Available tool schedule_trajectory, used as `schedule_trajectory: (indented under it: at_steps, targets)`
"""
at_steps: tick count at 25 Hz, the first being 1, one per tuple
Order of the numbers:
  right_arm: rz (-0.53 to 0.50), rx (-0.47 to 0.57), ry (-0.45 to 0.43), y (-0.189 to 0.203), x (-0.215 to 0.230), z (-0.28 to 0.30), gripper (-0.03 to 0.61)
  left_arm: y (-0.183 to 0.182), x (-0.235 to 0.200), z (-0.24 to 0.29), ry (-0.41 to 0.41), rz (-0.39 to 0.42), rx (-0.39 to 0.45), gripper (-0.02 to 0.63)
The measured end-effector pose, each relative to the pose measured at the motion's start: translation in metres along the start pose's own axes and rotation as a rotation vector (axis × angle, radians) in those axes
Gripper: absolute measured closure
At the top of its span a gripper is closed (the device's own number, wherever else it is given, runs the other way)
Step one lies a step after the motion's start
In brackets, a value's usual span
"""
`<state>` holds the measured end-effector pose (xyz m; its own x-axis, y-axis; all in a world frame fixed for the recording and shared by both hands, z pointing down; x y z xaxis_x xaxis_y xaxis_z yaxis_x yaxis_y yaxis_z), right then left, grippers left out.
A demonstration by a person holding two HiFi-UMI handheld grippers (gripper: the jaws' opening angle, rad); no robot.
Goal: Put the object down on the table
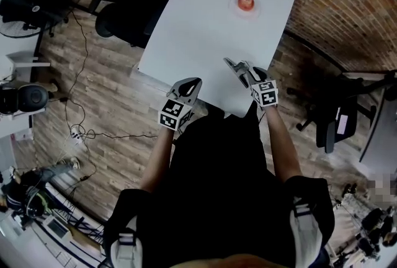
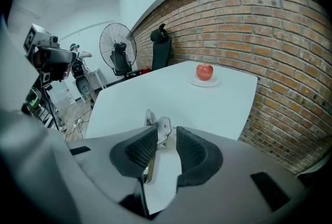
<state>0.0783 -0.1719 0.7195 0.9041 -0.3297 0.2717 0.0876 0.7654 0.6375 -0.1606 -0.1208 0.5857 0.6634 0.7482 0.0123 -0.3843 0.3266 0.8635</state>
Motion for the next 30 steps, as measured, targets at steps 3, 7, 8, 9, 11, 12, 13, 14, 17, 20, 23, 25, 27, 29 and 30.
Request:
schedule_trajectory:
  at_steps: [3, 7, 8, 9, 11, 12, 13, 14, 17, 20, 23, 25, 27, 29, 30]
  targets:
    - [0.011, 0.003, -0.014, 0.005, -0.004, -0.013, 0.541, -0.001, -0.001, 0.001, 0.003, 0.003, 0.012, 0.592]
    - [0.001, 0.006, -0.012, 0.009, -0.013, -0.028, 0.581, -0.001, -0.001, 0.001, 0.016, 0.000, 0.029, 0.592]
    - [-0.001, 0.009, -0.007, 0.010, -0.015, -0.031, 0.581, 0.000, -0.001, 0.001, 0.022, -0.002, 0.030, 0.592]
    - [-0.003, 0.013, -0.004, 0.010, -0.017, -0.035, 0.581, 0.000, 0.000, 0.001, 0.027, -0.003, 0.030, 0.592]
    - [-0.010, 0.022, -0.006, 0.010, -0.023, -0.042, 0.581, 0.003, 0.001, 0.002, 0.035, -0.005, 0.028, 0.592]
    - [-0.015, 0.028, -0.009, 0.009, -0.027, -0.046, 0.581, 0.004, 0.002, 0.002, 0.039, -0.006, 0.029, 0.592]
    - [-0.019, 0.034, -0.012, 0.008, -0.030, -0.051, 0.581, 0.004, 0.003, 0.002, 0.043, -0.007, 0.029, 0.592]
    - [-0.023, 0.040, -0.016, 0.006, -0.032, -0.055, 0.581, 0.005, 0.003, 0.002, 0.048, -0.008, 0.030, 0.592]
    - [-0.031, 0.059, -0.024, -0.002, -0.039, -0.068, 0.581, 0.007, 0.004, 0.005, 0.064, -0.009, 0.026, 0.592]
    - [-0.038, 0.073, -0.030, -0.006, -0.040, -0.079, 0.581, 0.006, 0.007, 0.011, 0.076, -0.003, 0.027, 0.592]
    - [-0.049, 0.075, -0.042, -0.005, -0.040, -0.087, 0.581, 0.002, 0.011, 0.017, 0.087, 0.004, 0.031, 0.592]
    - [-0.060, 0.071, -0.037, -0.003, -0.039, -0.090, 0.581, -0.001, 0.013, 0.021, 0.095, 0.007, 0.034, 0.592]
    - [-0.064, 0.068, -0.033, -0.002, -0.038, -0.091, 0.581, -0.003, 0.015, 0.024, 0.099, 0.010, 0.036, 0.592]
    - [-0.065, 0.068, -0.032, -0.001, -0.036, -0.093, 0.581, -0.005, 0.017, 0.027, 0.101, 0.010, 0.035, 0.592]
    - [-0.066, 0.067, -0.033, 0.000, -0.035, -0.094, 0.581, -0.005, 0.018, 0.028, 0.103, 0.009, 0.032, 0.592]
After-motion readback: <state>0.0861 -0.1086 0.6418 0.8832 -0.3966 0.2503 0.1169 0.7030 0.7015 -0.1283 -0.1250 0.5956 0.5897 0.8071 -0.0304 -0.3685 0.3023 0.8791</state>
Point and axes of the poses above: the fingertips, and each gripper's own axes: z forward along the fingers, x to its right, y out of its underside, the point moved 3 cm from there along -z, backward along the fingers, and after that the axes turned 15 degrees about z, right-handed, at the moved point
